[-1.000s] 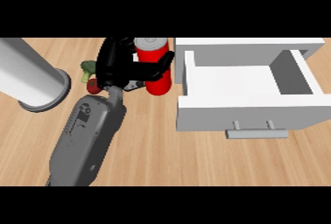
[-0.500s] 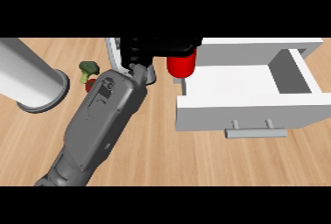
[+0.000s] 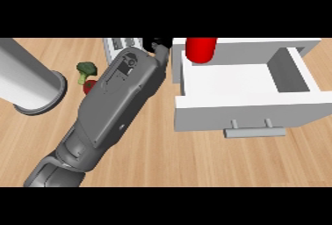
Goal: Pick up the can, place it into the drawer and close the drawer
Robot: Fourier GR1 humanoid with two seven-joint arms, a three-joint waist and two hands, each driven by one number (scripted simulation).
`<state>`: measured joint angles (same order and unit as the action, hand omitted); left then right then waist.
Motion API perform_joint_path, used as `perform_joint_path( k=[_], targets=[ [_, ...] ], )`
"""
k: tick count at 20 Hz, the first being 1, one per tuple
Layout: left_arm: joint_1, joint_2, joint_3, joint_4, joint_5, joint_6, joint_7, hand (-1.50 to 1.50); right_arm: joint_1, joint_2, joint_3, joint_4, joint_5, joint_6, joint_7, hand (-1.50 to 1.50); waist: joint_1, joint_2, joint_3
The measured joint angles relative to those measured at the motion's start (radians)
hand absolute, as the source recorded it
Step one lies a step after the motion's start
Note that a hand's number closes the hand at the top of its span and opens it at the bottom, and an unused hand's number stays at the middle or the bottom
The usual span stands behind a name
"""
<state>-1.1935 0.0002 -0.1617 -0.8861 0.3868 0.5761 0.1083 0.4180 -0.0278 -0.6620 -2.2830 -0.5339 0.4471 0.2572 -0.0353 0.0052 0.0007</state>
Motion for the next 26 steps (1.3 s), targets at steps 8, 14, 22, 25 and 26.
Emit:
perform_joint_path(
  k=[8, 14, 22, 25, 26],
  targets=[
    [-0.106, 0.000, -0.074, 0.151, 0.144, 0.031, -0.078, 1.50, -0.047, -0.021, -0.003, 0.019, 0.001, -0.012, 0.025, -1.50, -0.009, 0.002, 0.000],
    [-0.169, 0.000, -0.132, 0.260, 0.237, 0.049, -0.129, 1.50, -0.042, -0.009, 0.005, -0.021, -0.002, -0.018, 0.045, -1.50, -0.027, 0.005, 0.001],
    [-0.202, 0.000, -0.251, 0.332, 0.365, 0.100, -0.154, 1.50, -0.065, -0.007, 0.020, -0.001, 0.008, -0.011, 0.038, -1.50, -0.044, 0.009, 0.001],
    [-0.207, 0.000, -0.287, 0.371, 0.388, 0.104, -0.173, 1.50, -0.063, -0.008, 0.015, -0.001, 0.006, -0.005, 0.036, -1.50, -0.050, 0.011, 0.002],
    [-0.210, 0.000, -0.304, 0.374, 0.396, 0.108, -0.170, -1.50, -0.056, -0.012, 0.008, -0.006, -0.007, -0.004, 0.041, -1.50, -0.050, 0.010, 0.001]
  ],
)
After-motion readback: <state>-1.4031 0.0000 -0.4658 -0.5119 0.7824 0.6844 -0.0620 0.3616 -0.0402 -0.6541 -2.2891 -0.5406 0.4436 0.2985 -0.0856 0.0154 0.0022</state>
